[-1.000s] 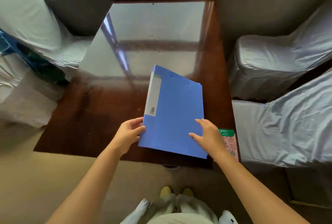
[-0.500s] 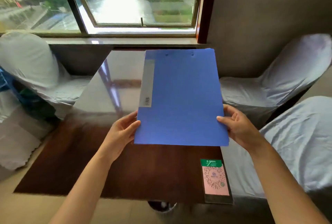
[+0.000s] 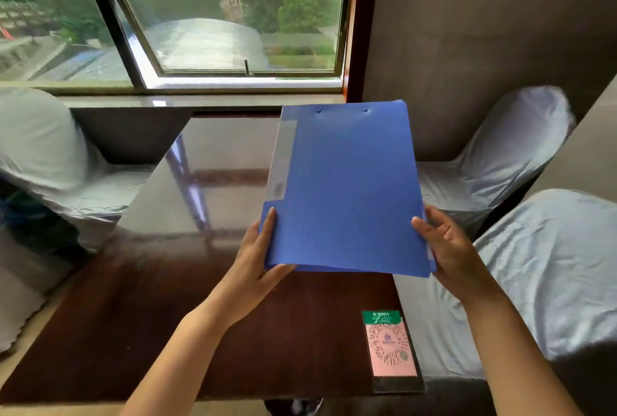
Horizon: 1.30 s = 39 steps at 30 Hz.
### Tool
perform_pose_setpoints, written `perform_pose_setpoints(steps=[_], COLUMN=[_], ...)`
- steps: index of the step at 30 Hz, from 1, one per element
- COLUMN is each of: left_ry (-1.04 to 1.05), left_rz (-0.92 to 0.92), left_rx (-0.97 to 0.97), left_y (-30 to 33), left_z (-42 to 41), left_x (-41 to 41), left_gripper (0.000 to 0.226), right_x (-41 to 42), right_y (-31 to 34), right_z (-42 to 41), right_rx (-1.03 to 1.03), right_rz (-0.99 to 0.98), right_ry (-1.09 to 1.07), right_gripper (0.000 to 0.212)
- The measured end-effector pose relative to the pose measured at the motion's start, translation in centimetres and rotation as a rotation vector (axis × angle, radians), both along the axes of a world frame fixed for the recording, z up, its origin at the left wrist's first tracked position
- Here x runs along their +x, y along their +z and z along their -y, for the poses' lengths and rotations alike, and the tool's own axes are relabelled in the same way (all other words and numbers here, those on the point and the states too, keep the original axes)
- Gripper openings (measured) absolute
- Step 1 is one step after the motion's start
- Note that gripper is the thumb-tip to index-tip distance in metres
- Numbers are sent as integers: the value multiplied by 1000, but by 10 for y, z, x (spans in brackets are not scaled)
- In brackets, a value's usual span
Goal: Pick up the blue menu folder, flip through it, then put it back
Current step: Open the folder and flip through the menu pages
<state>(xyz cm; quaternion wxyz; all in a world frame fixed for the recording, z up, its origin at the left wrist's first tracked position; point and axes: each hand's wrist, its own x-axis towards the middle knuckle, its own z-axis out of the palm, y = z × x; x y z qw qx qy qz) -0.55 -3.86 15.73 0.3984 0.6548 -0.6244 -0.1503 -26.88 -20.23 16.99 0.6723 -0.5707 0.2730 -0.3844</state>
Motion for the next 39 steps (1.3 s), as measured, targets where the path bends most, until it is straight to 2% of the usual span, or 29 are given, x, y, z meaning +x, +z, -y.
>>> perform_pose_setpoints(steps=[4, 6, 8, 9, 11, 13, 16, 22, 25, 28, 32, 34, 36, 39], left_ry=[-7, -28, -53, -23, 86, 48, 6, 0, 65, 89, 38, 28, 26, 42], left_rz=[-258, -470, -695, -811, -980, -975, -1035, -1280, -1323, -1378, -1365, -1369, -1400, -1500], left_rx=[24, -7, -49, -54, -31, 29, 62, -42, -130, -250, -146, -99, -84, -85], left_y=[6, 12, 18, 22, 29, 33, 30, 16, 12, 9, 4, -1, -8, -16], left_z=[0, 0, 0, 0, 3, 4, -5, -22, -22, -20, -25, -28, -29, -28], left_x=[-6, -7, -10, -13, -15, -14, -6, -2, -6, -8, -2, -1, -5, -12], left_gripper=[59, 49, 54, 56, 40, 36, 7, 36, 29, 34, 22, 19, 23, 24], right_x=[-9, -15, -19, -20, -21, -20, -21, -26, -20, -14, -31, -42, -48, -49], right_y=[1, 0, 0, -1, -1, -1, 1, -4, -10, -9, -6, -2, 2, 5], right_z=[-1, -1, -2, -3, -4, -4, -2, -4, -6, -10, -11, -9, -9, -9], right_rx=[-15, -13, -29, -33, -54, -67, -78, -54, -13, -32, 7, 16, 13, -19], right_rz=[83, 74, 20, 15, 43, 65, 77, 31, 47, 18, -84, -136, -170, -219], right_ry=[-21, -51, -80, -88, -105, -133, -160, -127, -134, -169, -5, 90, 122, 45], right_gripper=[30, 33, 41, 43, 38, 38, 43, 37, 39, 43, 73, 79, 74, 54])
